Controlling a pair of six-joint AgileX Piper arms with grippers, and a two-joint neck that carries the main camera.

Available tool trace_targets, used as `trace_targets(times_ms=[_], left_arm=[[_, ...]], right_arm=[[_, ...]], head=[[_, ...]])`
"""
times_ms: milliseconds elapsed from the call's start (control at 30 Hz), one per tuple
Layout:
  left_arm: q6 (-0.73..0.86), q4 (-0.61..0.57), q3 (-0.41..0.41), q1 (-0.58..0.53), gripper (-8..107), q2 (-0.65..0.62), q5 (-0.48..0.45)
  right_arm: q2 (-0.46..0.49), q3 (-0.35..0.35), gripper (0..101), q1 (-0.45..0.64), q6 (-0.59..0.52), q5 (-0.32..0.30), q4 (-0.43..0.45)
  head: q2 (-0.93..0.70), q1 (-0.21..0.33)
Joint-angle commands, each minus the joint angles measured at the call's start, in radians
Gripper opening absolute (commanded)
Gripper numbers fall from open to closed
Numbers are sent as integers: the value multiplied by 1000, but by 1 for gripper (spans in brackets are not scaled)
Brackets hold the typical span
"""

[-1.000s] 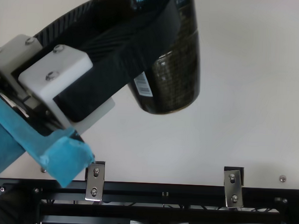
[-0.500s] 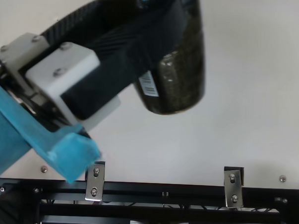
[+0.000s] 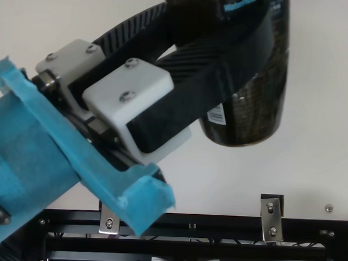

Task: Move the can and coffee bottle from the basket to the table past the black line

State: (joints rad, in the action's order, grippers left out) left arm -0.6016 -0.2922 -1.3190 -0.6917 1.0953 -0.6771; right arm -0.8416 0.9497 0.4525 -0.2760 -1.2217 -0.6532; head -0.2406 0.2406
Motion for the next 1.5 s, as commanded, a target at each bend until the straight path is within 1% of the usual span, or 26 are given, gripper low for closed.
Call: trace_targets(times_ms=[0,1200,1233,1333,1467], left_arm=[[0,0,0,0,10,0,0],[0,0,0,0,10,0,2],[17,-16,1,11,10,1,0],[26,-46,27,27,10,-9,7],[57,-126,102,89,10,-31,30]], right_arm=[[0,0,101,0,0,0,0],[0,0,101,0,0,0,0],[0,0,101,0,0,0,0],[0,0,101,0,0,0,0],[0,0,101,0,0,0,0]], head=[[12,5],[12,5],[12,5],[12,5],[12,5]])
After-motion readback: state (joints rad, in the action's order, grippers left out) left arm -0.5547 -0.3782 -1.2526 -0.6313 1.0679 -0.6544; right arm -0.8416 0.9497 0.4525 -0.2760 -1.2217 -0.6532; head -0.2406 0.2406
